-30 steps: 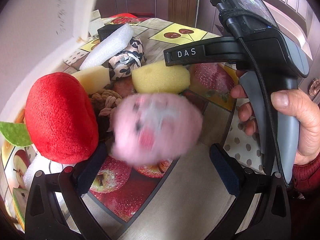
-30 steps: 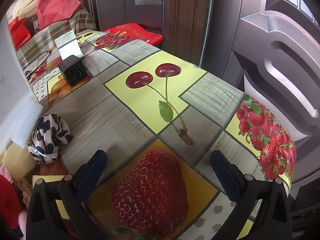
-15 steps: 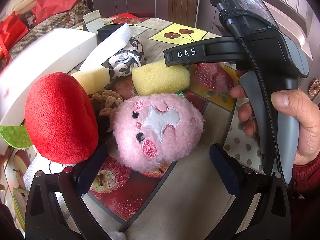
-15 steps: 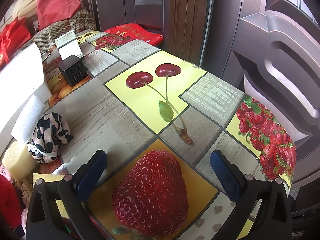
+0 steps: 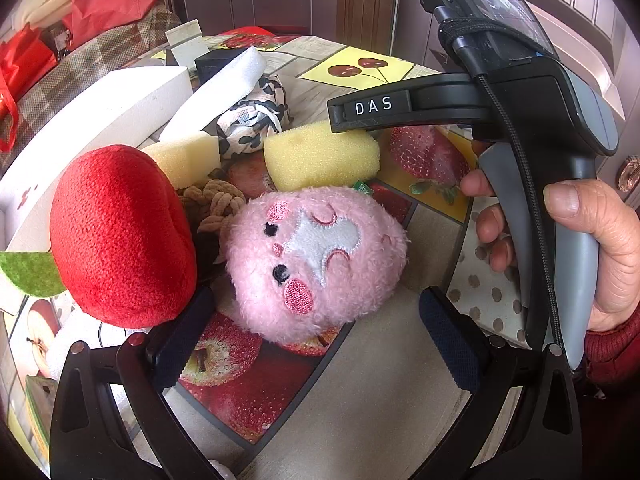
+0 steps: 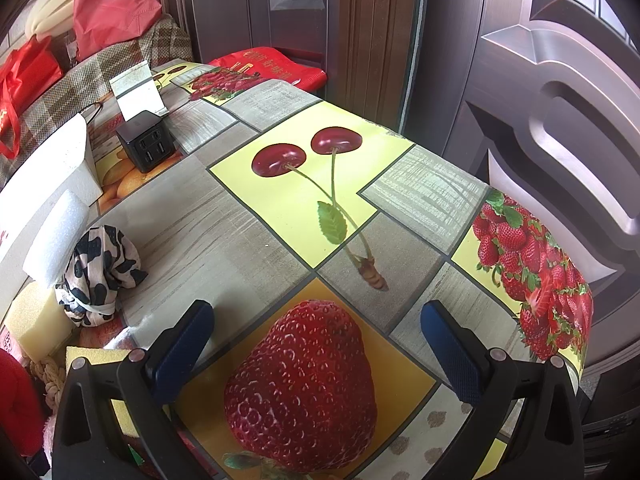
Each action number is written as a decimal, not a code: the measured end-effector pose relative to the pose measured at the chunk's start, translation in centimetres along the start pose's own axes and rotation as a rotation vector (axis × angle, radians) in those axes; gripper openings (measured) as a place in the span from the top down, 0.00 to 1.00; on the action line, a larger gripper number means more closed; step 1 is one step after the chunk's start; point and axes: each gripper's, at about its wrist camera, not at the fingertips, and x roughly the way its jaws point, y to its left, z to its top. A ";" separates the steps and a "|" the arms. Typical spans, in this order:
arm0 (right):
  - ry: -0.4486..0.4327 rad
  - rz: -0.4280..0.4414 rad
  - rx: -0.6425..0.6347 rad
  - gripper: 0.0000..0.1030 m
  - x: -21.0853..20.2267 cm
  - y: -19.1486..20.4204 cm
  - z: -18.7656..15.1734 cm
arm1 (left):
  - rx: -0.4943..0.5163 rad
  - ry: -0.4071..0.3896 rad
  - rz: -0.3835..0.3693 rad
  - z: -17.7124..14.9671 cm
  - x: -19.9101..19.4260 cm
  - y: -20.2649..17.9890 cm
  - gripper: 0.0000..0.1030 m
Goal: Organize soft objects
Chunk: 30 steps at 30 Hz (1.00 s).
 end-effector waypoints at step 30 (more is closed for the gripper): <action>-0.004 -0.002 -0.003 0.00 -0.5 -0.3 -0.1 | 0.085 -0.035 -0.104 -0.2 -0.9 -0.6 0.01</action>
